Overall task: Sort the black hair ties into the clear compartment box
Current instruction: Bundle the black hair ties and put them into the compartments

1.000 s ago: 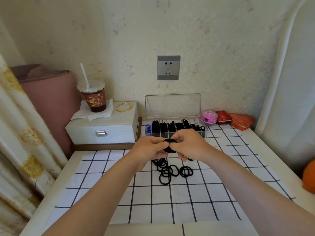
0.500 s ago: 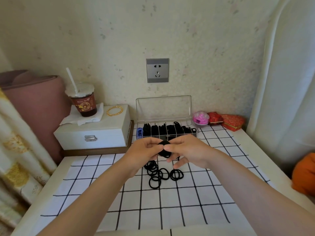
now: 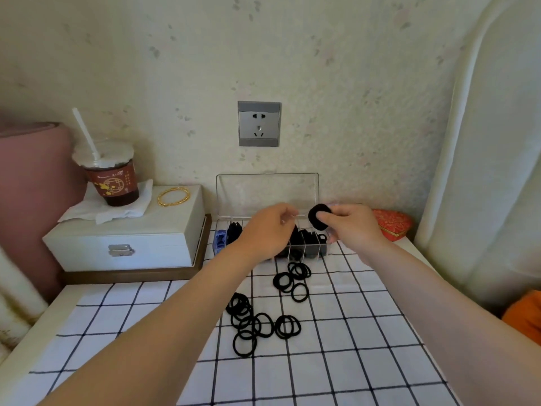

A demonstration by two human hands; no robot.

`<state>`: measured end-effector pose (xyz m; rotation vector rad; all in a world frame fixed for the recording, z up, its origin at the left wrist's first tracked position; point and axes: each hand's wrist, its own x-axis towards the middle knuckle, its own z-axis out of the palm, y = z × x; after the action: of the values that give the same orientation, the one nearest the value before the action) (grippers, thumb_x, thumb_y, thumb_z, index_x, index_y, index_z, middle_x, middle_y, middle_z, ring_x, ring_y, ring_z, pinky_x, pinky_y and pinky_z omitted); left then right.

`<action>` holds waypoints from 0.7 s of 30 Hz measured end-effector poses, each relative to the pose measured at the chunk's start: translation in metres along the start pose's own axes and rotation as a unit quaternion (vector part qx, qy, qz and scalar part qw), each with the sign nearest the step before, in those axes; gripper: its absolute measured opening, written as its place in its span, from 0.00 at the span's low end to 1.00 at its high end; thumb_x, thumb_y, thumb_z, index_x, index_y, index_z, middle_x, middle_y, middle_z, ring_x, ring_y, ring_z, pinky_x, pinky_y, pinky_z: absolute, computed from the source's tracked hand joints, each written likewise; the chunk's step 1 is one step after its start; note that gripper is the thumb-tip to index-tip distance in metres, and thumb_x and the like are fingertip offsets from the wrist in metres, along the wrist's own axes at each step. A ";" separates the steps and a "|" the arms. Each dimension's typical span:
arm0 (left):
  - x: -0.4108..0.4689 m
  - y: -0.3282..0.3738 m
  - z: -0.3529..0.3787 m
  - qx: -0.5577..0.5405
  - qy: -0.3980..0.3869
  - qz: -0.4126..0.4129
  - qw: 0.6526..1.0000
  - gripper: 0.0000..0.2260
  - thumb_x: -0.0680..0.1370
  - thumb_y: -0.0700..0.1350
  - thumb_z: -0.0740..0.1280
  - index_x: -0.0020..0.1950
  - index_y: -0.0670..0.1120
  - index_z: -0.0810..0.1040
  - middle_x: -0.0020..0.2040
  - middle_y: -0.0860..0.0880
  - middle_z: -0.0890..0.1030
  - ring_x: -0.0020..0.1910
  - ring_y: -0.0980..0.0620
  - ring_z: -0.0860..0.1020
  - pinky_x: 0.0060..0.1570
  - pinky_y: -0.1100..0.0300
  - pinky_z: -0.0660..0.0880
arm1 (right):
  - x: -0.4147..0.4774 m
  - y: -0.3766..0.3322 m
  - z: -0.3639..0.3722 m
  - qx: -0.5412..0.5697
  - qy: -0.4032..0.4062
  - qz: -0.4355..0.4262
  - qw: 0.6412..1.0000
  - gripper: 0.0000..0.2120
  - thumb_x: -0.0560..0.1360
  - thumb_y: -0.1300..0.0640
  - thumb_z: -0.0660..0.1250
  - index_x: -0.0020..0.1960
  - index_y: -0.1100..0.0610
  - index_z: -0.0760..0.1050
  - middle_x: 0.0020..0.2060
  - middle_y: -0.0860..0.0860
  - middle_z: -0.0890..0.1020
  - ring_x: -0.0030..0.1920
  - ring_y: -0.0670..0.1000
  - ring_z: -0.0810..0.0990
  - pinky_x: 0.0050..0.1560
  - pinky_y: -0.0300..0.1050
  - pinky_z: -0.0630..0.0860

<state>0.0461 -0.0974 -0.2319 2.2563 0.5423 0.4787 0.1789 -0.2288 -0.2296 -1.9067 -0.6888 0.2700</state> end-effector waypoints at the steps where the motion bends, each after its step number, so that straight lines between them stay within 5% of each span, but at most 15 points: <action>1: 0.008 -0.002 0.002 0.035 -0.002 0.010 0.999 0.14 0.82 0.44 0.61 0.68 0.49 0.75 0.63 0.51 0.78 0.63 0.53 0.74 0.62 0.63 0.68 | 0.009 0.003 0.002 -0.018 0.008 -0.006 1.000 0.10 0.74 0.53 0.72 0.44 0.60 0.85 0.41 0.60 0.86 0.34 0.58 0.82 0.43 0.57 0.82; 4: 0.024 -0.010 0.009 0.121 -0.033 0.027 0.992 0.18 0.82 0.45 0.61 0.72 0.48 0.72 0.68 0.48 0.76 0.70 0.47 0.69 0.70 0.51 0.66 | 0.028 0.008 0.012 -0.079 -0.005 -0.023 0.997 0.07 0.74 0.50 0.73 0.39 0.51 0.84 0.34 0.52 0.85 0.37 0.51 0.83 0.47 0.56 0.80; 7: 0.032 -0.018 0.013 0.148 -0.069 0.022 0.986 0.21 0.81 0.44 0.60 0.76 0.49 0.67 0.71 0.46 0.72 0.71 0.44 0.64 0.71 0.51 0.64 | 0.037 0.010 0.025 -0.179 -0.033 -0.049 0.982 0.05 0.74 0.47 0.71 0.41 0.45 0.83 0.35 0.45 0.85 0.40 0.47 0.83 0.45 0.48 0.79; 11: 0.034 -0.026 0.014 0.150 -0.049 0.035 0.987 0.22 0.82 0.44 0.59 0.77 0.50 0.63 0.73 0.47 0.68 0.72 0.45 0.60 0.70 0.53 0.60 | 0.048 0.006 0.036 -0.405 -0.038 -0.087 0.909 0.10 0.74 0.44 0.68 0.41 0.47 0.84 0.36 0.47 0.83 0.41 0.51 0.82 0.39 0.43 0.72; 14: 0.036 -0.032 0.015 0.165 -0.051 0.055 0.983 0.22 0.82 0.47 0.59 0.76 0.54 0.64 0.73 0.48 0.67 0.72 0.45 0.60 0.70 0.52 0.59 | 0.058 0.005 0.048 -0.515 -0.040 -0.082 0.852 0.09 0.73 0.45 0.68 0.43 0.49 0.83 0.40 0.49 0.83 0.43 0.54 0.81 0.44 0.44 0.76; 17: 0.037 -0.035 0.015 0.191 -0.056 0.069 0.978 0.20 0.81 0.50 0.59 0.73 0.59 0.68 0.73 0.50 0.66 0.73 0.47 0.58 0.73 0.50 0.56 | 0.061 0.002 0.057 -0.581 -0.067 -0.064 0.808 0.08 0.74 0.53 0.67 0.51 0.54 0.81 0.49 0.51 0.82 0.52 0.56 0.81 0.48 0.45 0.74; 21: 0.037 -0.038 0.017 0.221 -0.069 0.073 0.970 0.20 0.81 0.52 0.57 0.73 0.60 0.68 0.73 0.51 0.63 0.73 0.49 0.56 0.73 0.50 0.54 | 0.068 0.000 0.048 -0.559 -0.147 -0.069 0.813 0.08 0.76 0.50 0.64 0.48 0.52 0.80 0.46 0.51 0.82 0.49 0.57 0.81 0.53 0.52 0.79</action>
<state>0.0771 -0.0644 -0.2645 2.7467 0.4451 0.2887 0.2112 -0.1533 -0.2422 -2.9383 -1.3959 0.0381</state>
